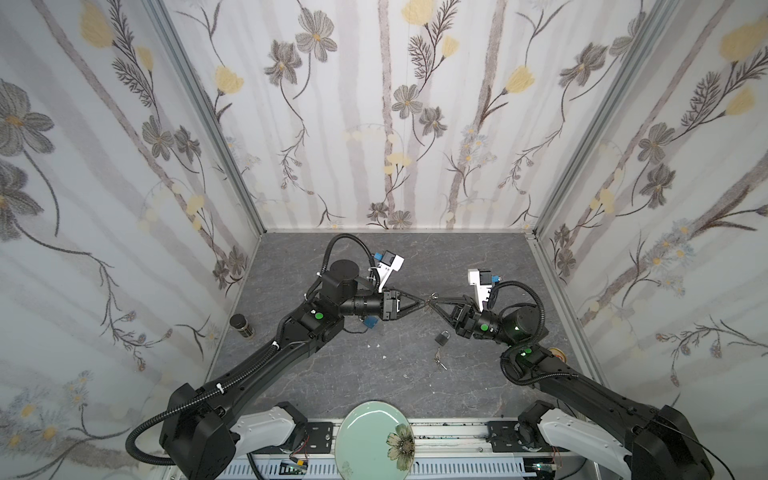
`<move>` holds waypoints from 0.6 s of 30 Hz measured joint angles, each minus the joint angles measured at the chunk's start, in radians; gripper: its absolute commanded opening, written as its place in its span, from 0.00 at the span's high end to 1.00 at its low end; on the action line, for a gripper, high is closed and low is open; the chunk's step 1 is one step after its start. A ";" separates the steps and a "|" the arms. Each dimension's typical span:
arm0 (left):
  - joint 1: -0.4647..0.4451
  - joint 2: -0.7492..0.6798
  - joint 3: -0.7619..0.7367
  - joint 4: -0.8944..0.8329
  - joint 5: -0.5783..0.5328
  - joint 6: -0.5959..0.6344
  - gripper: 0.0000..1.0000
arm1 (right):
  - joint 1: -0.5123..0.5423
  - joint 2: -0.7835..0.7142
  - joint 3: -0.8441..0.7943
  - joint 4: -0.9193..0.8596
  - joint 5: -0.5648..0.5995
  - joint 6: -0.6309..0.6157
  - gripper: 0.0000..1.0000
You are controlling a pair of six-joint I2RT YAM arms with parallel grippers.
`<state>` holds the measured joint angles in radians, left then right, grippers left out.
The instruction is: Unlock with the key
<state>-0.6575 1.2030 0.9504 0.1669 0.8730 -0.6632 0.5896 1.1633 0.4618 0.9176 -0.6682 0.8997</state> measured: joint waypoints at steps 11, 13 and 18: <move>-0.007 0.011 -0.001 0.023 0.019 -0.022 0.74 | 0.000 0.001 -0.016 0.050 0.018 0.016 1.00; -0.007 0.011 -0.001 0.023 0.020 -0.022 0.75 | 0.000 0.000 -0.018 0.057 0.021 0.016 1.00; -0.007 0.016 -0.002 0.023 0.021 -0.022 0.77 | 0.000 -0.002 -0.021 0.074 0.025 0.017 1.00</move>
<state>-0.6647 1.2186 0.9482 0.1894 0.8940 -0.6853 0.5892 1.1618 0.4412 0.9916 -0.6434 0.9169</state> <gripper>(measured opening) 0.250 0.069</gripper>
